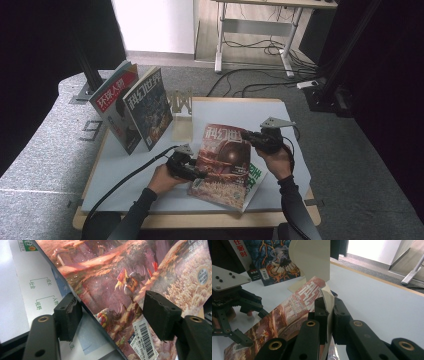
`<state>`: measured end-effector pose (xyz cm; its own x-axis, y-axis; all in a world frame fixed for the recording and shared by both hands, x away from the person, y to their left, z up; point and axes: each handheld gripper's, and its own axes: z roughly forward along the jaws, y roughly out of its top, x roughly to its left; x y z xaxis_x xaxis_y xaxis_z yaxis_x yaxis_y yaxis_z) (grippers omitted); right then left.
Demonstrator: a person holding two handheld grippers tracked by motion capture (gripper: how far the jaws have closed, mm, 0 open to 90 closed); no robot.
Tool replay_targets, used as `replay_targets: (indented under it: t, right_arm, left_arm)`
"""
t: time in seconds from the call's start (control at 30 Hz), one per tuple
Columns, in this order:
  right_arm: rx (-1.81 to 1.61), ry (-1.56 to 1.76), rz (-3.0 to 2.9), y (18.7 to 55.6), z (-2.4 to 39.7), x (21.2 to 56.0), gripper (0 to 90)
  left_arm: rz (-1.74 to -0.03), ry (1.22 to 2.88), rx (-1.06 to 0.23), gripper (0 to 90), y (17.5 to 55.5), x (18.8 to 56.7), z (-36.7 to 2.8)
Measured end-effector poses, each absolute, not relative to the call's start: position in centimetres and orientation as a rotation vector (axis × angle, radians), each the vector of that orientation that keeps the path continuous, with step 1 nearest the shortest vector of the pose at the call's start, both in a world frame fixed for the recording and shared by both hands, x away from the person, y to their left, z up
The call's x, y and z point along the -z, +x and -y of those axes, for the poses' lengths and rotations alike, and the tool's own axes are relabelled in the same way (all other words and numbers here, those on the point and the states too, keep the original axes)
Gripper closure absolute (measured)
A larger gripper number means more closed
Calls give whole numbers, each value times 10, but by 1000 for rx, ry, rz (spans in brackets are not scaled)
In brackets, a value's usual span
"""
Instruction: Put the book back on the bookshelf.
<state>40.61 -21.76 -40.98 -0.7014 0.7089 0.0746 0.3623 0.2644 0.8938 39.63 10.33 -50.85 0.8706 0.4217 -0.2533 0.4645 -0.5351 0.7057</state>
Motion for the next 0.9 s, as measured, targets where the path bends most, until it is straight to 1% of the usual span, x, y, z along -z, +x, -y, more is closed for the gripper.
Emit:
replay_targets:
  t: [0.03, 0.07, 0.1, 0.13, 0.2, 0.3, 0.4, 0.43, 0.5, 0.8, 0.9]
  right_arm:
    - [-1416, 977, -2200, 406, 218, 410, 828]
    - [-1421, 974, -2199, 406, 218, 410, 828]
    - [-1423, 973, -2199, 406, 218, 409, 828]
    - [-1423, 973, -2199, 406, 218, 409, 828]
    - [-1439, 981, -2199, 406, 219, 409, 828]
    - [-1441, 979, -2198, 406, 220, 409, 828]
    - [-1437, 978, -2192, 405, 220, 407, 826]
    - [-1437, 975, -2192, 406, 221, 406, 826]
    - [-1456, 974, -2187, 406, 222, 405, 827]
    - [-1484, 931, -2149, 403, 220, 388, 827]
    - [-1491, 910, -2135, 403, 219, 378, 827]
  left_arm:
    - [-637, 2205, 66, 341, 396, 509, -103]
    - [-655, 2204, 95, 366, 397, 507, -105]
    - [-655, 2204, 95, 401, 397, 507, -105]
    - [-656, 2204, 113, 401, 398, 507, -107]
    - [-655, 2202, 121, 474, 398, 504, -109]
    - [-638, 2202, 104, 526, 397, 501, -110]
    - [-620, 2180, 86, 632, 394, 495, -113]
    - [-606, 2174, 79, 650, 392, 491, -114]
    - [-596, 2172, 75, 678, 390, 488, -114]
    - [-609, 2122, 28, 725, 390, 480, -117]
    - [-602, 2087, -15, 736, 389, 471, -119]
